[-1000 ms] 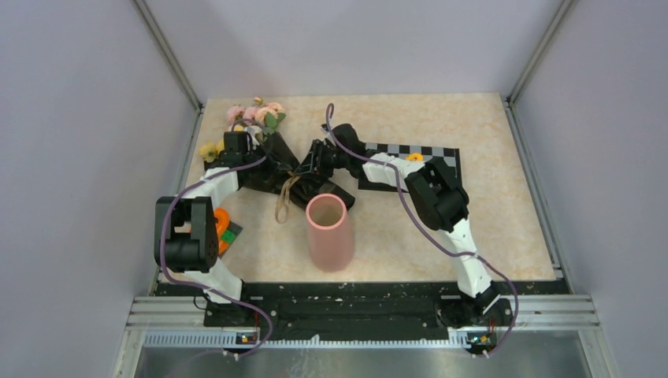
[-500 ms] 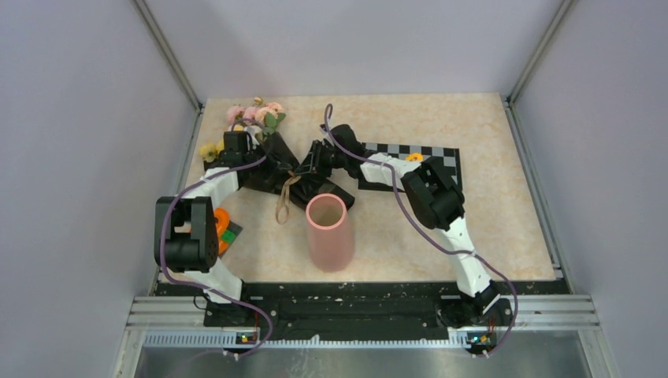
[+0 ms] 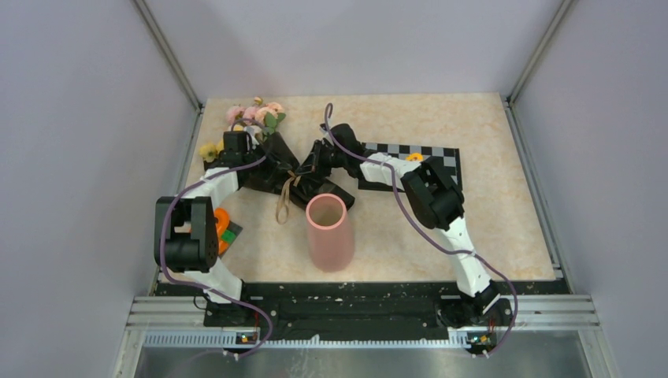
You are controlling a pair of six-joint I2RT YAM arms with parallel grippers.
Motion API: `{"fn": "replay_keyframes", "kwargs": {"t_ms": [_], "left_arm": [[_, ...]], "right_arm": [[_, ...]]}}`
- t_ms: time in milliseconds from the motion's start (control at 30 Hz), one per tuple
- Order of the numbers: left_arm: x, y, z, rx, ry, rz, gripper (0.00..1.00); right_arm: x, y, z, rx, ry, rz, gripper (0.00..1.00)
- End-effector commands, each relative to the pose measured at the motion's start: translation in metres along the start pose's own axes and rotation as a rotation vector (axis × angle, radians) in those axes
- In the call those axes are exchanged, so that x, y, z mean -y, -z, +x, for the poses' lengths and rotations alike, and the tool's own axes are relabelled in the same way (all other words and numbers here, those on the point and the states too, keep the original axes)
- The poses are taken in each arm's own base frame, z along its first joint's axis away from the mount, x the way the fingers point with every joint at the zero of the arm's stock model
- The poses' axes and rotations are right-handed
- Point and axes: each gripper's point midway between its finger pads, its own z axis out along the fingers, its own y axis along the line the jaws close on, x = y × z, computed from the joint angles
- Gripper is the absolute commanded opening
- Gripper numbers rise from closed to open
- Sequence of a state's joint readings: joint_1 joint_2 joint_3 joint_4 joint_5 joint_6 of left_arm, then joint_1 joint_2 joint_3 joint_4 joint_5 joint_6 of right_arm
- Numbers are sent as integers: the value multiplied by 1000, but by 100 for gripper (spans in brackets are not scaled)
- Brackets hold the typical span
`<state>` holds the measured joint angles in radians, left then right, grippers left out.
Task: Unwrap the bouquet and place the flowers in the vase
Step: Untie the ribbon from the wrapping paper.
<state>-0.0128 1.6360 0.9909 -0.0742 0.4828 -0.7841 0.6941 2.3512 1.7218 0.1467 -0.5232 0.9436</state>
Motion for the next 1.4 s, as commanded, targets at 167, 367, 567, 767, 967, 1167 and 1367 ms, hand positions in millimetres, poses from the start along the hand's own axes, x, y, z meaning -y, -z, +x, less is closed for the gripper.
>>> {"fn": "replay_keyframes", "kwargs": {"t_ms": [167,367,567,767,967,1167,1367], "left_arm": [[11,12,-13,62,-65,23,0],[11,15,-14,67,-85,14,0],[4,19,-15,67,-128,-40,0],[8,25,-15,64,-156,-33,0],[21,28,-13,43,-153,14,0],[24,33,-15,58,-173,12,0],[17,35,-15,65,-182,-15,0]], "right_arm": [[-32,9,-13,36,90,-48,0],[-33,15,-14,49,136,-30,0],[-35,21,-13,54,193,-34,0],[-35,29,-15,69,233,-11,0],[-34,45,-25,118,320,68,0],[-30,56,-26,125,383,111,0],[-25,60,-23,124,404,129,0]]}}
